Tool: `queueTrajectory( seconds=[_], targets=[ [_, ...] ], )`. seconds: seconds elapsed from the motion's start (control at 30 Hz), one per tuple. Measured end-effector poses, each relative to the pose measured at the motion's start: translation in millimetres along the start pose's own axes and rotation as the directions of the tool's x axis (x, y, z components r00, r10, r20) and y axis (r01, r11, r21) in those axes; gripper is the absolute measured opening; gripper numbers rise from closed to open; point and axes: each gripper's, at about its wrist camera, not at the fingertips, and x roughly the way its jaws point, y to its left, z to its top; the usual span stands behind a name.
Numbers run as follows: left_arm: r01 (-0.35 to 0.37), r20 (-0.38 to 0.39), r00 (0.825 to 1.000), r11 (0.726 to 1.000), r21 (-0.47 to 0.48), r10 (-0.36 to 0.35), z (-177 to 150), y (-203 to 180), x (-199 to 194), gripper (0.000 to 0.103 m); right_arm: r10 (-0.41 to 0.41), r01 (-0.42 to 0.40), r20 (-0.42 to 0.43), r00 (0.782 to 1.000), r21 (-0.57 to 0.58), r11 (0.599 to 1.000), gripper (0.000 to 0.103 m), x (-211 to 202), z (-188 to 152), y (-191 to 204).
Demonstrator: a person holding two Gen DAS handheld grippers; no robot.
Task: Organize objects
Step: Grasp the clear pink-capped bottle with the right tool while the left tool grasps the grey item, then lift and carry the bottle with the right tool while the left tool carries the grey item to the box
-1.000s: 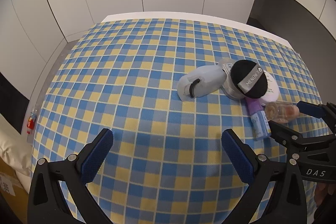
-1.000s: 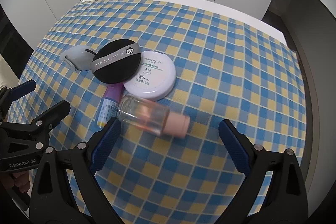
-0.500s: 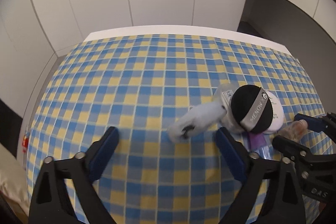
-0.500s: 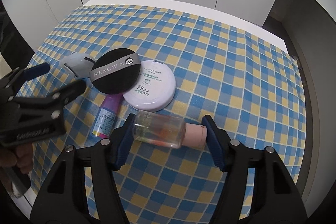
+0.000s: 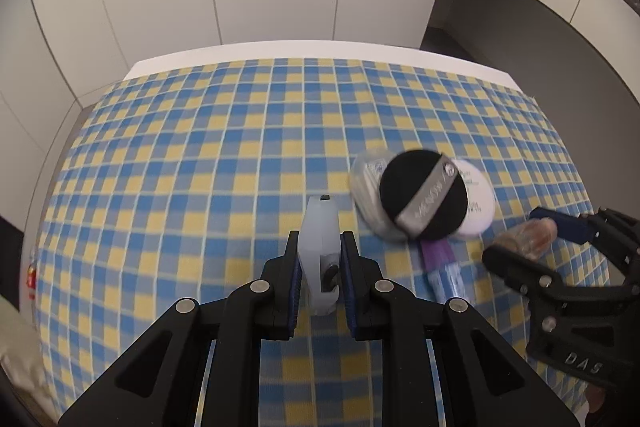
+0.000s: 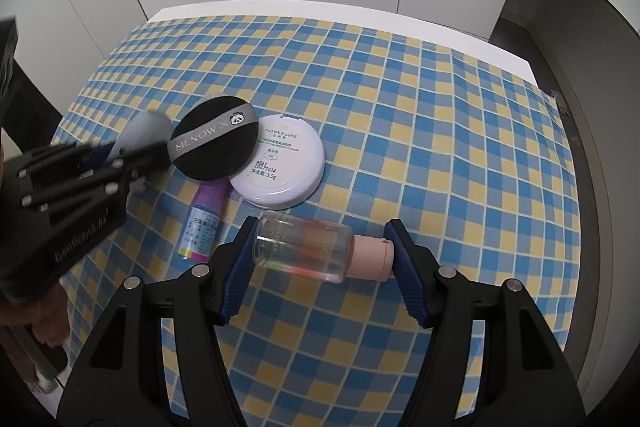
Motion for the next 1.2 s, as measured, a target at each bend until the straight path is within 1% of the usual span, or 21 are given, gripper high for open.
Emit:
queueTrajectory(
  seconds=[0.1,0.2,0.27,0.3,0.4,0.5,0.67,0.8,0.97,1.1,1.2],
  targets=[
    [-0.011,0.006,1.0,1.0,-0.011,0.011,-12,-1,-13,0.017,-0.007,0.007,0.007,1.0,-0.004,1.0,0.065,-8,0,7],
    [-0.012,0.002,1.0,0.999,-0.049,0.012,-26,-3,-30,0.017,-0.014,0.014,0.007,1.0,0.006,1.0,0.066,-18,-1,9],
    [-0.012,0.002,1.0,0.998,-0.063,0.012,-27,0,-38,0.017,-0.022,0.022,0.011,1.0,0.003,1.0,0.066,-27,-1,15],
    [-0.015,0.007,1.0,0.998,-0.066,0.016,-28,-1,-45,0.017,-0.024,0.024,0.014,1.0,0.0,1.0,0.066,-37,-6,8],
    [-0.029,0.023,0.999,0.998,-0.053,0.031,-30,-5,-68,0.017,-0.028,0.028,0.019,0.999,0.005,1.0,0.065,-61,-7,3],
    [-0.035,0.043,0.998,0.998,-0.048,0.037,-31,-10,-94,0.017,-0.025,0.025,0.023,0.999,0.006,1.0,0.065,-82,-10,5],
    [-0.044,0.063,0.997,0.998,-0.051,0.047,-35,-16,-130,0.017,-0.029,0.029,0.052,0.998,0.004,1.0,0.066,-122,-16,8],
    [-0.042,0.08,0.996,0.996,-0.073,0.048,-40,-21,-160,0.017,-0.026,0.025,0.069,0.997,0.006,1.0,0.065,-150,-20,2],
    [-0.044,0.087,0.995,0.995,-0.087,0.052,-48,-28,-188,0.017,-0.033,0.034,0.081,0.996,-0.007,0.999,0.066,-183,-29,0],
    [-0.045,0.088,0.995,0.994,-0.103,0.054,-56,-34,-210,0.017,-0.012,0.01,0.08,0.997,0.025,1.0,0.066,-205,-38,-6],
    [-0.041,0.088,0.995,0.993,-0.11,0.05,-65,-40,-225,0.017,-0.008,0.007,0.084,0.996,0.017,1.0,0.066,-220,-46,-6]
  ],
)
